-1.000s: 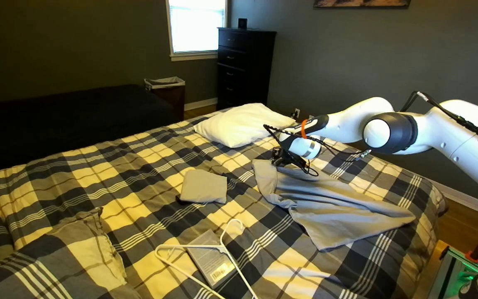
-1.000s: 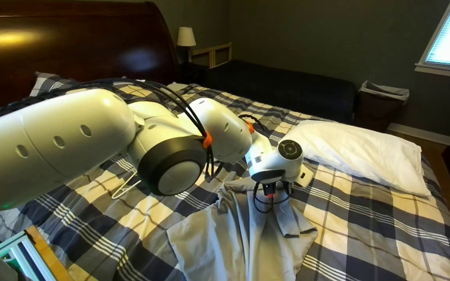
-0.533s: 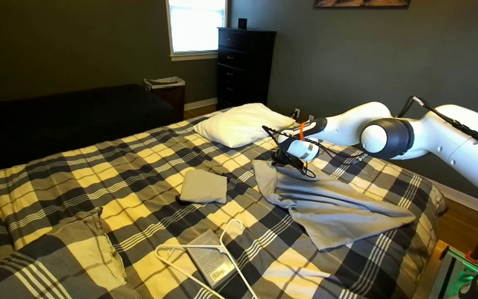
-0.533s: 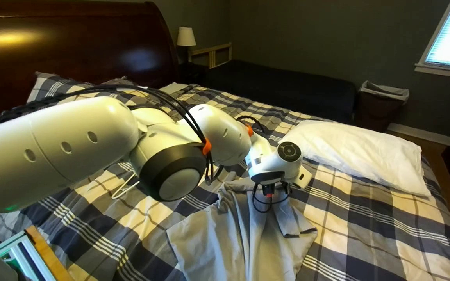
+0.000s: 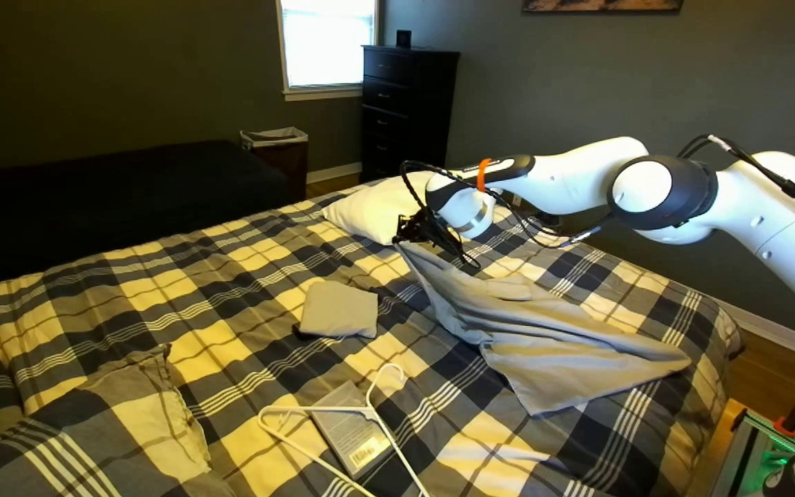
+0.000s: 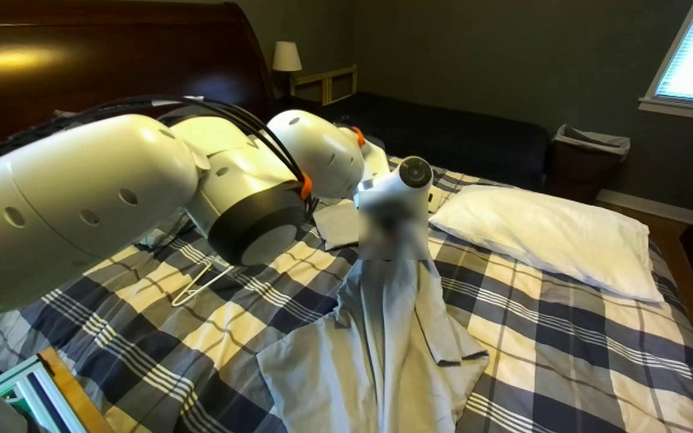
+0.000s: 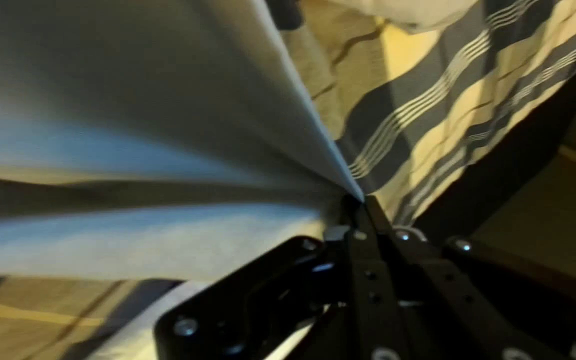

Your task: Unfold the pillow case on the right

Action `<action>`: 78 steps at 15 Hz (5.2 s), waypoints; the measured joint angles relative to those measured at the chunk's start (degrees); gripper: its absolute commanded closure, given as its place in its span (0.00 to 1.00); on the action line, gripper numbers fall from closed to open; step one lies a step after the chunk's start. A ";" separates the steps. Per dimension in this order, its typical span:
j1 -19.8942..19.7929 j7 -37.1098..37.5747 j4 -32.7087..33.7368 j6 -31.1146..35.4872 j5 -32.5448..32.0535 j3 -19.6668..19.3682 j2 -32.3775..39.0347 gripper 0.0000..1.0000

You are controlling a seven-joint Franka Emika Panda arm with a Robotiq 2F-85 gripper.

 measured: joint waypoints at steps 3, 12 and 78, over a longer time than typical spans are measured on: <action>-0.15 -2.92 -1.06 -0.19 0.02 2.82 -1.52 1.00; 3.36 -8.87 7.49 6.35 -0.69 9.34 4.94 0.60; -6.06 -34.35 4.53 -42.09 -21.60 -26.35 0.17 0.00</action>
